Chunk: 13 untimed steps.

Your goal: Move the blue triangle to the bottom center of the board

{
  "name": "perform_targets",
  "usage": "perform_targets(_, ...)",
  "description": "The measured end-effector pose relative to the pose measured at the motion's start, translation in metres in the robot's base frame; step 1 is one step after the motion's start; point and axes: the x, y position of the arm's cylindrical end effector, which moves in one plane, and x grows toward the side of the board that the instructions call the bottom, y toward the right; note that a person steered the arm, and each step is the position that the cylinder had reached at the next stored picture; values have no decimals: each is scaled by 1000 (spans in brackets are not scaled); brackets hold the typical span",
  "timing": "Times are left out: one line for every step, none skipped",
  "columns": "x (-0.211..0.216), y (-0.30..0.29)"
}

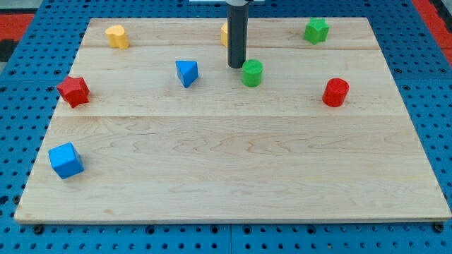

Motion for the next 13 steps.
perform_targets(-5, 14)
perform_targets(25, 29)
perform_targets(41, 50)
perform_targets(40, 52)
perform_targets(40, 52)
perform_targets(40, 52)
perform_targets(40, 52)
perform_targets(40, 53)
perform_targets(34, 51)
perform_targets(-1, -19)
perform_targets(-21, -53)
perform_targets(38, -68)
perform_targets(11, -60)
